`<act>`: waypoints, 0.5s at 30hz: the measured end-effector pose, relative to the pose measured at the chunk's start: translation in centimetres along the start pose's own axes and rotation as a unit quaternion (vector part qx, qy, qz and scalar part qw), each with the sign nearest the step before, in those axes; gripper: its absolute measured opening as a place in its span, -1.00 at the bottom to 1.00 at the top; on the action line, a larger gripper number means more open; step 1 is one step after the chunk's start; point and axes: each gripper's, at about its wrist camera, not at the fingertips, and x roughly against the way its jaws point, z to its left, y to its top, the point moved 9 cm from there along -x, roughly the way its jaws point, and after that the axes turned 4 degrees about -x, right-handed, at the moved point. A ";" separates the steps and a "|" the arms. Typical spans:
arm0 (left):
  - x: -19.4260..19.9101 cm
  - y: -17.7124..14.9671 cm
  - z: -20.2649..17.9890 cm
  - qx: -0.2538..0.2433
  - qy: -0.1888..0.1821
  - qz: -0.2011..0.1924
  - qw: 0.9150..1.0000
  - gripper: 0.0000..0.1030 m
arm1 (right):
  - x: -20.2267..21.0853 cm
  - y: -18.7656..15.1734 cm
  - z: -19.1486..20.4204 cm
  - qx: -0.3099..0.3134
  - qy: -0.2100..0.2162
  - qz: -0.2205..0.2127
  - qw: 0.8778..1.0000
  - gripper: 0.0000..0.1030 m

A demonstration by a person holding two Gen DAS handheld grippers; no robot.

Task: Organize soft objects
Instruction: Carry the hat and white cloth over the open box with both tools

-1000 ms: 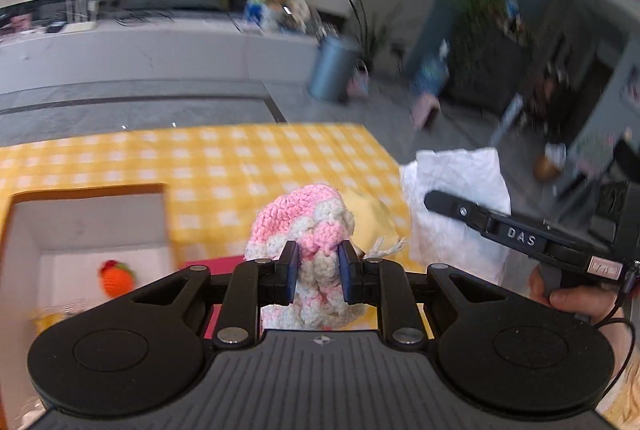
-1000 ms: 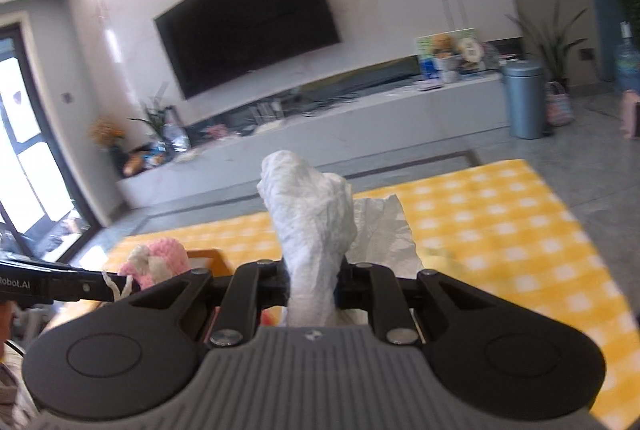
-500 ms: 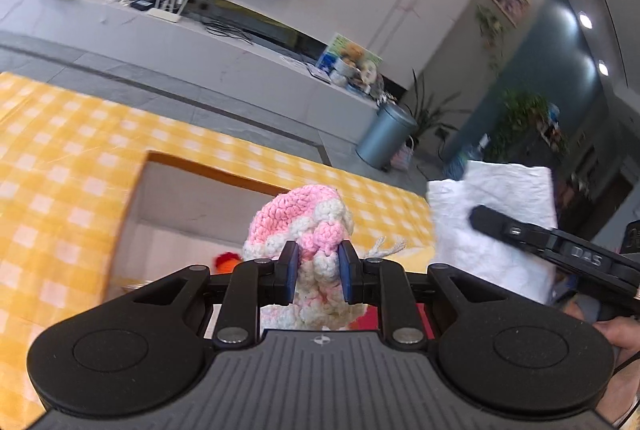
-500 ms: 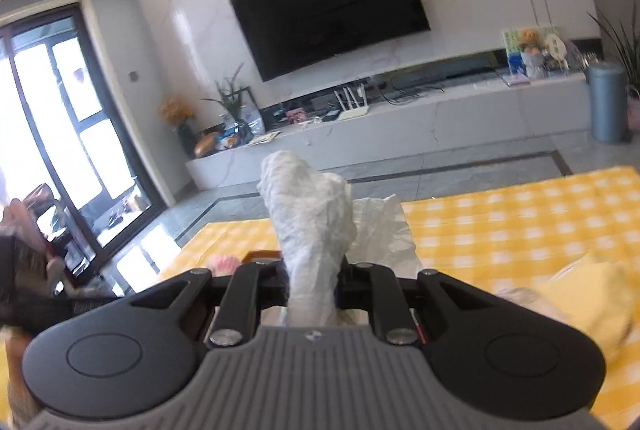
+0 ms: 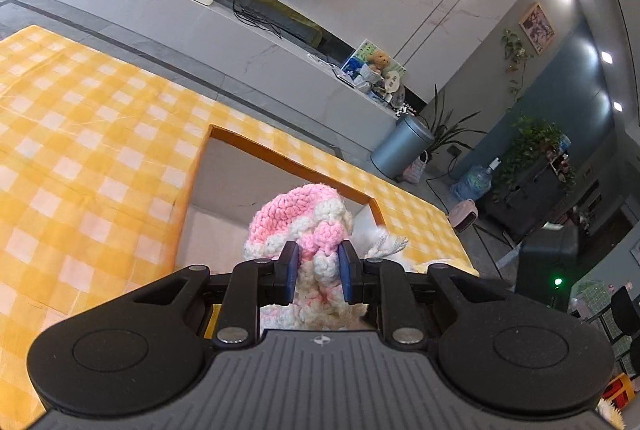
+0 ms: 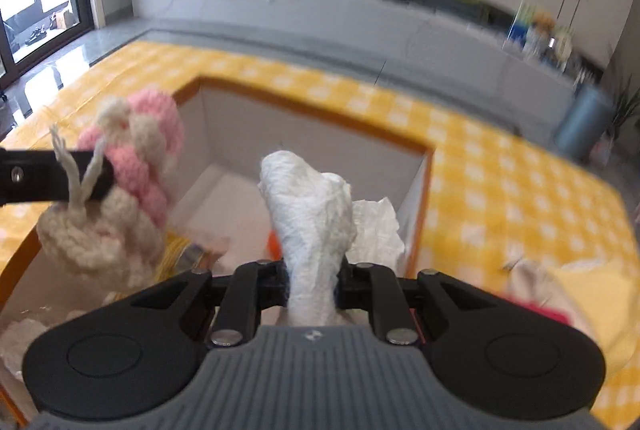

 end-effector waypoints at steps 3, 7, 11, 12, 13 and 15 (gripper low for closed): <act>0.4 0.0 0.2 0.006 -0.002 -0.001 1.000 -0.54 | -0.2 -1.3 -0.5 -0.015 -0.004 0.022 1.000 -0.71; 0.4 0.0 0.6 0.012 -0.003 0.002 1.000 -0.54 | 0.1 -1.9 0.9 -0.017 0.007 0.038 0.999 -0.67; 0.3 -0.1 0.5 0.012 -0.002 0.009 1.000 -0.54 | -0.9 -1.3 1.5 0.036 -0.042 0.040 0.998 -0.71; 0.2 -0.2 0.4 0.009 -0.003 0.010 1.000 -0.54 | -1.0 -1.3 1.7 0.040 -0.048 0.044 0.997 -0.67; 0.3 -0.2 0.4 0.007 -0.004 0.011 1.000 -0.54 | -0.9 -1.0 1.7 0.033 -0.040 0.048 0.997 -0.43; 0.4 -0.2 0.2 0.004 -0.006 0.011 1.000 -0.53 | -0.2 -0.6 2.0 0.024 -0.025 0.045 0.998 0.29</act>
